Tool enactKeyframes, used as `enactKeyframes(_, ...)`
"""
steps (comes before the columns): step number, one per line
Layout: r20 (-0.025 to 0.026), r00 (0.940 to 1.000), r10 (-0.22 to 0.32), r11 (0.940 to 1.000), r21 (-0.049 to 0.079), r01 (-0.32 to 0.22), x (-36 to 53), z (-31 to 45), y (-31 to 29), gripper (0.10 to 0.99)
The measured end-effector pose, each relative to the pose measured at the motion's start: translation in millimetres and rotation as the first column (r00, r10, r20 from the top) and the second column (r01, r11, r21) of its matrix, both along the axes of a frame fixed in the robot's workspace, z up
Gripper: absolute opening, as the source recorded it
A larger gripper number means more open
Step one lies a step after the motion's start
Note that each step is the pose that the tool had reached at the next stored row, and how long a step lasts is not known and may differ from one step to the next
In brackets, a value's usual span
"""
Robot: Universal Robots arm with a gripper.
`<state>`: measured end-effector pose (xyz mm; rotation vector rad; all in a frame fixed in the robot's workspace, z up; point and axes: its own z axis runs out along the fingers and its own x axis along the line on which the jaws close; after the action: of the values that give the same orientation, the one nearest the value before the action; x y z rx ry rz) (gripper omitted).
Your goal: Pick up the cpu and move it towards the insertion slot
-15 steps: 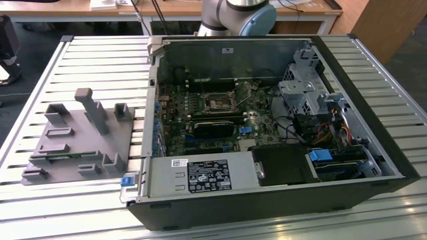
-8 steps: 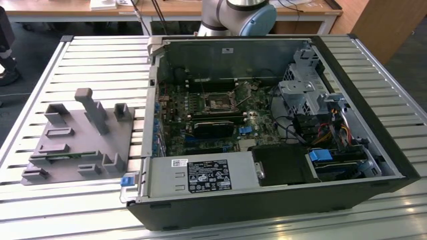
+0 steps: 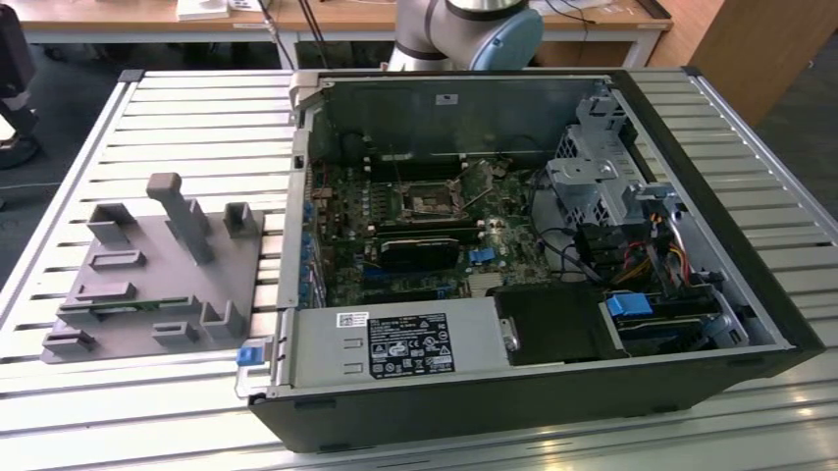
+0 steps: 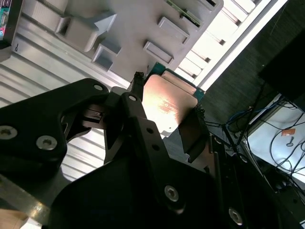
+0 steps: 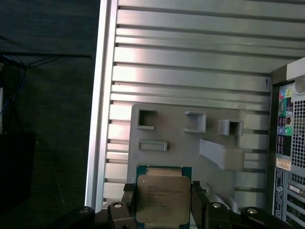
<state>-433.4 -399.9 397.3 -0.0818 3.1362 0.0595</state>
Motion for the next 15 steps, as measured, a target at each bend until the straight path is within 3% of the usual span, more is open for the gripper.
enactKeyframes(15,-0.0047,1.0,0.0,1.0,0.0,0.0,20.6,2.2,0.0,0.545)
